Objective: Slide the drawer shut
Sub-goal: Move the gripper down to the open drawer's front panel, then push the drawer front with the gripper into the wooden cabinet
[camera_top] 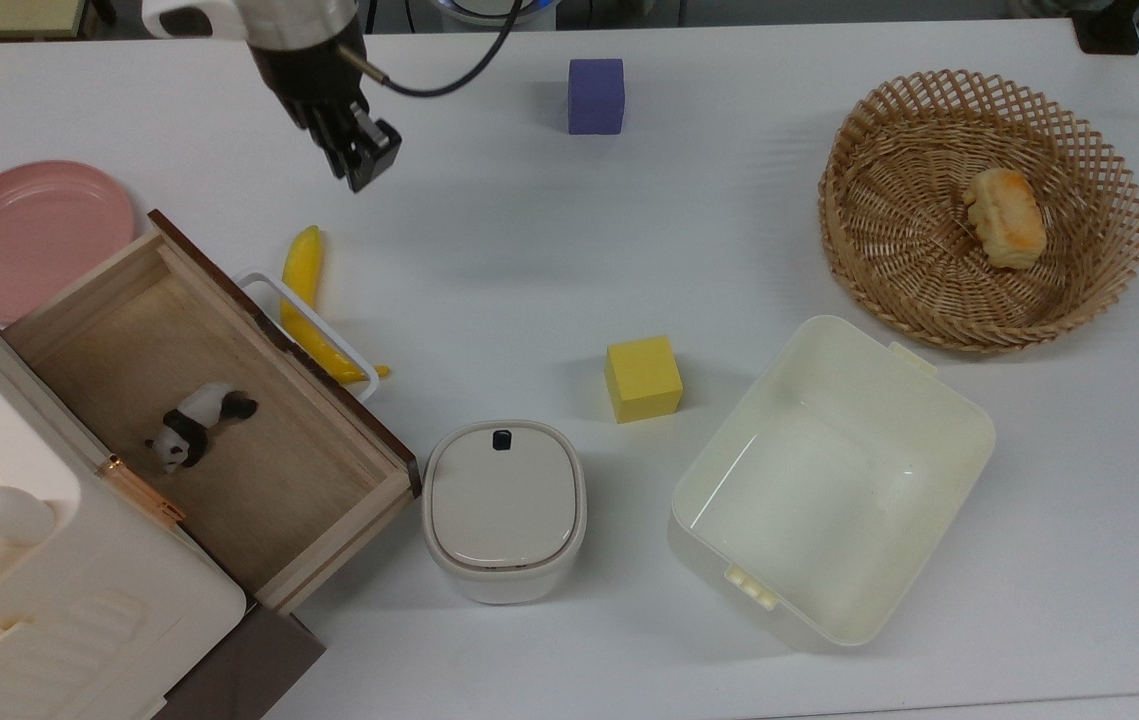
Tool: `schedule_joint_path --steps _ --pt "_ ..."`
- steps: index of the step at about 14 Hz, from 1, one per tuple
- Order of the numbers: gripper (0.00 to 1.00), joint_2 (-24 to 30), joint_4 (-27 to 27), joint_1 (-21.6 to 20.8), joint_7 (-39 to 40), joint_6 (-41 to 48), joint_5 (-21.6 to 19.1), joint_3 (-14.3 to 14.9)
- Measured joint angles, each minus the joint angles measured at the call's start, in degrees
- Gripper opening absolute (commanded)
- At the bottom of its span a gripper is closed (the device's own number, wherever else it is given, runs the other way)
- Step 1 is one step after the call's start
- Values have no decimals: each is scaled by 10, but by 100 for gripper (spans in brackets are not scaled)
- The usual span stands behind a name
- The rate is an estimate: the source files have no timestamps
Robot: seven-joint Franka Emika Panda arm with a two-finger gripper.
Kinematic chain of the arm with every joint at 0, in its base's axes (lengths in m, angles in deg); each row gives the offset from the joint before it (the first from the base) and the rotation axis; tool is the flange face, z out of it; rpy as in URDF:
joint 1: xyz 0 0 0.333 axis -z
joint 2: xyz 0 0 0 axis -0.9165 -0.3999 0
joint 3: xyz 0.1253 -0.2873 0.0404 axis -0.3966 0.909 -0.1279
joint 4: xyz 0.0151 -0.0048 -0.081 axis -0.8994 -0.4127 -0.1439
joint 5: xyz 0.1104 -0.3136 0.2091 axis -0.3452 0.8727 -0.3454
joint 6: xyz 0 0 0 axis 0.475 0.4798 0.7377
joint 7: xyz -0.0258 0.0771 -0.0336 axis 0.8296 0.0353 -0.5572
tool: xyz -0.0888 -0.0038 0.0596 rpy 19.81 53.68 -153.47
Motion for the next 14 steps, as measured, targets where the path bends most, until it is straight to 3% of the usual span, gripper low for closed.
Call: schedule_joint_path --steps 7,9,14 --pt "22 -85 0 -4 -48 -144 6 -2" --pt "22 -96 4 -4 -52 -188 29 -2" --pt "22 -125 34 -3 -100 -247 131 -2"
